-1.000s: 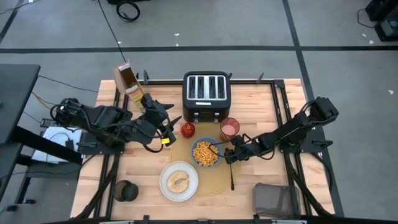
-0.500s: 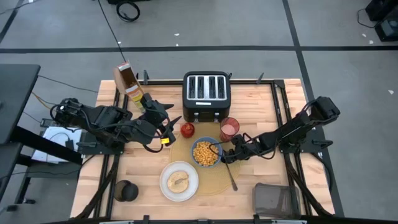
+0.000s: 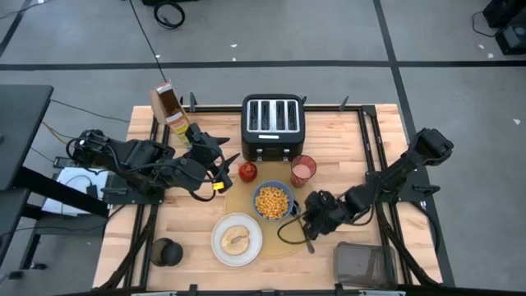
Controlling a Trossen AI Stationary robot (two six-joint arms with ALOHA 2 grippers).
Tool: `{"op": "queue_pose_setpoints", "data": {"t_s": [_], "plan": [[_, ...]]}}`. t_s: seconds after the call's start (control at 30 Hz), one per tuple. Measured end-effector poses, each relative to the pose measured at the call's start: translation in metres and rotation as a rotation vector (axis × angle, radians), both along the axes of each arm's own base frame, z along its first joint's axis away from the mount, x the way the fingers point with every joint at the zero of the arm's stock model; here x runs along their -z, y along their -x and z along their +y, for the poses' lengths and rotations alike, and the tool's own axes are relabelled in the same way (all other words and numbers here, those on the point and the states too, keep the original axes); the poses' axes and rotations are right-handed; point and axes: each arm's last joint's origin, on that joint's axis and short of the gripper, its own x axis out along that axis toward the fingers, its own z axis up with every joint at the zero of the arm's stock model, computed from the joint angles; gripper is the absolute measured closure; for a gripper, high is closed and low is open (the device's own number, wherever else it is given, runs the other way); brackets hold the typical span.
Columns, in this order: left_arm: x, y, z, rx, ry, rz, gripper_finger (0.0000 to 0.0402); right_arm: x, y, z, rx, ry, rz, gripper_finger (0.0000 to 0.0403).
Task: Arrange a breakfast setting
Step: Put the spoon on the placemat to the right of the bowl
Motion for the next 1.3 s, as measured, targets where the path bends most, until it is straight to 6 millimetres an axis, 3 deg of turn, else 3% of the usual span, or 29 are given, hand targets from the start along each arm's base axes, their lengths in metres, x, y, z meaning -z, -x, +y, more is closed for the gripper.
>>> {"op": "queue_pose_setpoints", "data": {"t_s": [0.13,0.4,0.67,0.87,1.03,1.3], "plan": [[0.0,0.0,0.0,0.0,0.0,0.0,0.017,0.002,-0.005,0.009,0.063,0.011,0.008,0.0312],[0.0,0.0,0.001,-0.004,0.0,0.001,0.017,0.026,-0.019,0.01,0.105,-0.046,0.051,0.0279],[0.0,0.0,0.001,-0.014,0.02,-0.015,0.017,0.041,-0.032,0.017,0.08,-0.031,0.122,0.0281],[0.0,0.0,0.001,-0.017,0.024,-0.019,0.017,0.041,-0.041,0.018,0.117,-0.045,0.129,0.0282],[0.0,0.0,0.001,-0.017,0.025,-0.02,0.017,0.04,-0.04,0.013,0.165,-0.074,0.159,0.0299],[0.0,0.0,0.001,-0.017,0.026,-0.022,0.017,0.041,-0.041,0.01,0.181,-0.078,0.172,0.036]]}}
